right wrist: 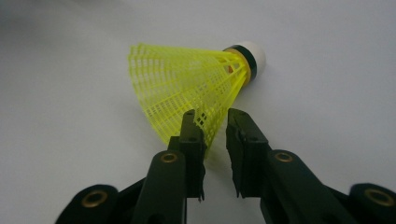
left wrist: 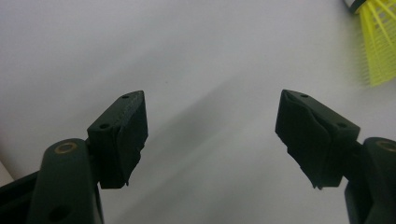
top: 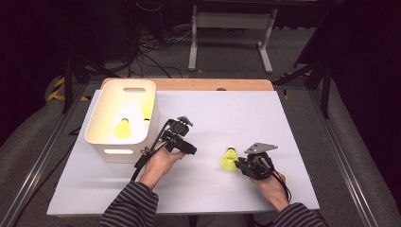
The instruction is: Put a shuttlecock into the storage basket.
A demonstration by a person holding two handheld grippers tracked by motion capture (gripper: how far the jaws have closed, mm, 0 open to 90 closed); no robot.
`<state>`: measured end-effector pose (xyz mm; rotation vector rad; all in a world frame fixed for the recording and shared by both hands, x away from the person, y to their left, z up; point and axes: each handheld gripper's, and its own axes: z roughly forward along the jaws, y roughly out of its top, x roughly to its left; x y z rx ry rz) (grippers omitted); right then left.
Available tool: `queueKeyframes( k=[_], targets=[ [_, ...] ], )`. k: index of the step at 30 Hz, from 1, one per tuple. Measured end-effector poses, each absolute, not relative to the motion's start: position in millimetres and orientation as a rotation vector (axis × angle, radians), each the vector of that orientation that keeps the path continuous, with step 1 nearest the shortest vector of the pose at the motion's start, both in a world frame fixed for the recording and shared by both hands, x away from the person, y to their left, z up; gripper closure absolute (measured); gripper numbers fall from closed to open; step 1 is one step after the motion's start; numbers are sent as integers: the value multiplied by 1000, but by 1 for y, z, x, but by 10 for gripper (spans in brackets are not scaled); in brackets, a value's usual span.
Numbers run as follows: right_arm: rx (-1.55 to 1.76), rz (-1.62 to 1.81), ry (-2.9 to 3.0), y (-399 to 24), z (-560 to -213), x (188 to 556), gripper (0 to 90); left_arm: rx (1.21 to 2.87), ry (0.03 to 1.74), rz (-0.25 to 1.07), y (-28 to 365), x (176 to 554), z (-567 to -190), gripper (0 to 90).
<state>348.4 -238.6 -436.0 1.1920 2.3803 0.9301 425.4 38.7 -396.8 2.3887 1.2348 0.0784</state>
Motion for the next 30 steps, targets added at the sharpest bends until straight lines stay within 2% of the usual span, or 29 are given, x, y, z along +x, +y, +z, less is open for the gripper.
queueKeyframes(
  k=[9, 30],
  targets=[
    [1211, 927, 2380, -238, -435, 351, 885, 2385, 1232, 82, 41, 425, -395, 262],
    [1201, 937, 2374, -226, -425, 364, 898, 2383, 1217, 96, 45, 423, -390, 265]
  ],
)
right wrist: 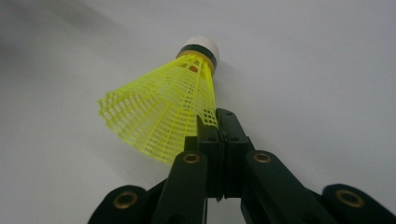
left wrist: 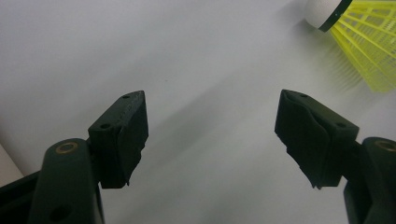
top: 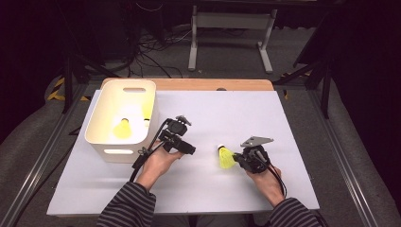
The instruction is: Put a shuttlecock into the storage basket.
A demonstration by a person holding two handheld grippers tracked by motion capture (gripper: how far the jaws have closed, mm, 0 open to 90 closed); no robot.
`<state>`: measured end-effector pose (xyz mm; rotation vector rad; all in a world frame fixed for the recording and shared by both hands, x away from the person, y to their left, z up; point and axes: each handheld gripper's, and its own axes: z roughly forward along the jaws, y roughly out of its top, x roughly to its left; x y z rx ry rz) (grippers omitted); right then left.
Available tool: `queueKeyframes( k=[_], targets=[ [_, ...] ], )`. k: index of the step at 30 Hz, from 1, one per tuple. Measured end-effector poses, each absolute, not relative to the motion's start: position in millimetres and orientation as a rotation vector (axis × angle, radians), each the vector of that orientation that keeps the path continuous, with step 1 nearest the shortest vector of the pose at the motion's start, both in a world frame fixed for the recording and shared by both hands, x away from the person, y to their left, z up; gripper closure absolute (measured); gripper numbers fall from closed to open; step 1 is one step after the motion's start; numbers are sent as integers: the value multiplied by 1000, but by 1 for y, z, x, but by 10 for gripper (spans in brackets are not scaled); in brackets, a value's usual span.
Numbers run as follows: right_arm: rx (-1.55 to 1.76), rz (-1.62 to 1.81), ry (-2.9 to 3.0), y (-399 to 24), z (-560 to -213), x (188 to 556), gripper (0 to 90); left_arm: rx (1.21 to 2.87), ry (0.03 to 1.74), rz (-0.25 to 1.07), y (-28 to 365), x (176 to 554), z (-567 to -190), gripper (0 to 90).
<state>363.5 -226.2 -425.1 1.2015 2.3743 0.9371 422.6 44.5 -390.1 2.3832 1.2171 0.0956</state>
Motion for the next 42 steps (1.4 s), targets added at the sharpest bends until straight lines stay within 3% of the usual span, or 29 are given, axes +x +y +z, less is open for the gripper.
queueKeyframes(
  k=[42],
  targets=[
    [1186, 922, 2406, -173, -409, 401, 899, 2374, 1192, 65, 43, 417, -386, 268]
  ],
)
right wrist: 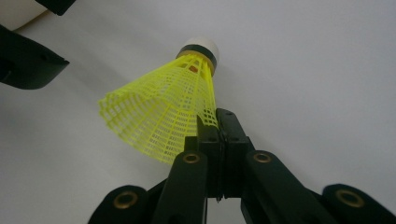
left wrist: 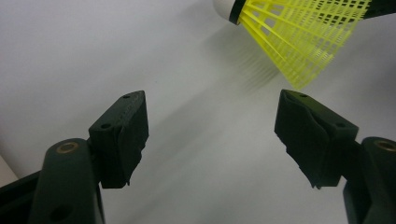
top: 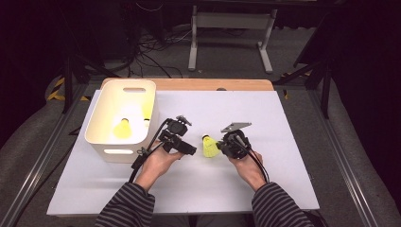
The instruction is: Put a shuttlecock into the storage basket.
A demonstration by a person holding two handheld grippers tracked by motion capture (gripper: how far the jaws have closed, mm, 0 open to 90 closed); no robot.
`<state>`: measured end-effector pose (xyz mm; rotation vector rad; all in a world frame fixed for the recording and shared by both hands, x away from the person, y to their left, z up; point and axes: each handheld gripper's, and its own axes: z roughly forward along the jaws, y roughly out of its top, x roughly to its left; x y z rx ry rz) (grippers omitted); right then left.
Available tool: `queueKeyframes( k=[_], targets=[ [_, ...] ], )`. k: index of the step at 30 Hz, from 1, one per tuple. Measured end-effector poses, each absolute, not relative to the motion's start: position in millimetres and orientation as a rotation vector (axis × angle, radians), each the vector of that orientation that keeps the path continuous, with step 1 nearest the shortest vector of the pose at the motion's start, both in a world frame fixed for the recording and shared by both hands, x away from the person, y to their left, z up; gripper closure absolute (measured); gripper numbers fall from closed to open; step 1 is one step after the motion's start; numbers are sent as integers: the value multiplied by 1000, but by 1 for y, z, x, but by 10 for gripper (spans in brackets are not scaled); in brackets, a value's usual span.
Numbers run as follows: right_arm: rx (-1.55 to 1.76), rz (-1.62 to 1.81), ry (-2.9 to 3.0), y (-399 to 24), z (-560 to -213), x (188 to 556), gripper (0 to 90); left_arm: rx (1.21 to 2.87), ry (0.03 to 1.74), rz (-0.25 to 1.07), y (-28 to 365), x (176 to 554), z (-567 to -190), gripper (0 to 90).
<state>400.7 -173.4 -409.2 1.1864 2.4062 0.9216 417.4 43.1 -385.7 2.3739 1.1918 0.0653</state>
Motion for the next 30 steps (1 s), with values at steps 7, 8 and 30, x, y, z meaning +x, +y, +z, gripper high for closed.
queueKeyframes(
  k=[7, 8, 30],
  targets=[
    [1192, 909, 2408, -170, -408, 403, 898, 2381, 1179, 65, 41, 416, -386, 269],
    [1189, 908, 2407, -169, -408, 403, 899, 2380, 1178, 66, 41, 416, -386, 269],
    [1197, 926, 2422, -154, -407, 407, 898, 2405, 1156, 52, 32, 415, -390, 264]
  ],
)
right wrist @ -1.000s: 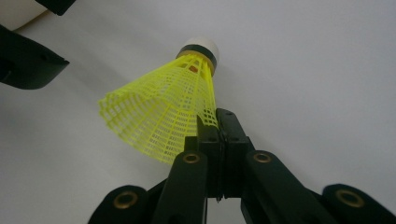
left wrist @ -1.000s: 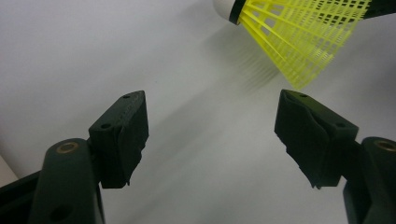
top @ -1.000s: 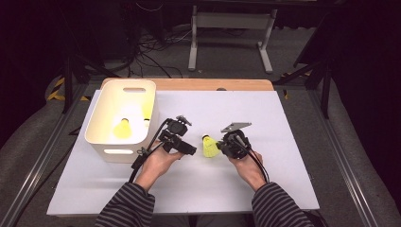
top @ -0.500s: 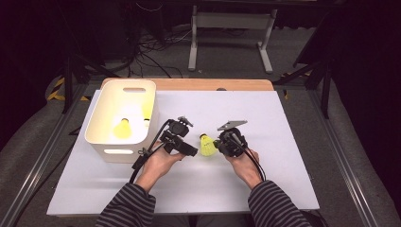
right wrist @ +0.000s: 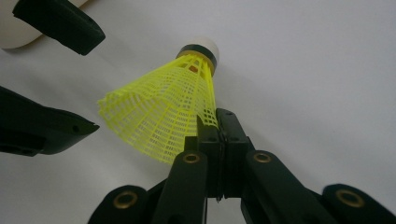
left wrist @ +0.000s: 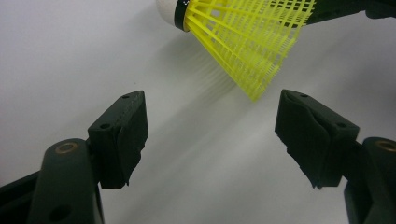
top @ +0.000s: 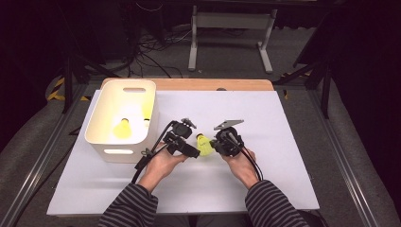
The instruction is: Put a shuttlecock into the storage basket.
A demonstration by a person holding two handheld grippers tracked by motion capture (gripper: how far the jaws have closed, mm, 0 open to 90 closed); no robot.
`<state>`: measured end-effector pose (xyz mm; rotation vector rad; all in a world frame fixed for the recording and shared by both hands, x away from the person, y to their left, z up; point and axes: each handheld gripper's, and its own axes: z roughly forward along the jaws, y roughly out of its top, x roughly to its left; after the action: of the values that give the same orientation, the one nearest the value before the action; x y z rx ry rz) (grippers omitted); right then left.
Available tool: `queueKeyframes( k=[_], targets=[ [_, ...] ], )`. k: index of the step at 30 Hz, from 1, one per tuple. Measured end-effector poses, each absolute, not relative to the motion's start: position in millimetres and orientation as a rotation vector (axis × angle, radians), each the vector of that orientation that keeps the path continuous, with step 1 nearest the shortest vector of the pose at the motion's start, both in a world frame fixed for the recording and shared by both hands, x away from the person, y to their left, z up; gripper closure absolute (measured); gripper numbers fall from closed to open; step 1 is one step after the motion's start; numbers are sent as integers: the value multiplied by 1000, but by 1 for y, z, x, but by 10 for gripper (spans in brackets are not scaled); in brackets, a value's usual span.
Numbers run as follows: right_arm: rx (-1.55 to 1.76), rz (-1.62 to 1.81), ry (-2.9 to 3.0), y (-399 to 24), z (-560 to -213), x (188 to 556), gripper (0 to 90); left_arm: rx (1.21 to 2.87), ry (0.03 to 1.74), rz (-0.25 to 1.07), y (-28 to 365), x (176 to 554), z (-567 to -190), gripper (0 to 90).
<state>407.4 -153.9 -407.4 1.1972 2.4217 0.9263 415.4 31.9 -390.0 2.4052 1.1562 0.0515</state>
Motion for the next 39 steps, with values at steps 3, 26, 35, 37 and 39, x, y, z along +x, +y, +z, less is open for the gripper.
queueKeyframes(
  k=[3, 26, 35, 37, 39],
  targets=[
    [1189, 926, 2429, -153, -408, 407, 898, 2410, 1159, 50, 32, 417, -392, 265],
    [1176, 959, 2453, -150, -406, 404, 897, 2376, 1165, 77, 34, 423, -394, 452],
    [1170, 972, 2464, -148, -406, 403, 896, 2374, 1140, 64, 32, 422, -395, 629],
    [1170, 971, 2467, -147, -406, 403, 896, 2372, 1134, 68, 33, 422, -394, 663],
    [1168, 975, 2468, -147, -406, 403, 896, 2368, 1132, 66, 33, 422, -394, 697]
  ],
)
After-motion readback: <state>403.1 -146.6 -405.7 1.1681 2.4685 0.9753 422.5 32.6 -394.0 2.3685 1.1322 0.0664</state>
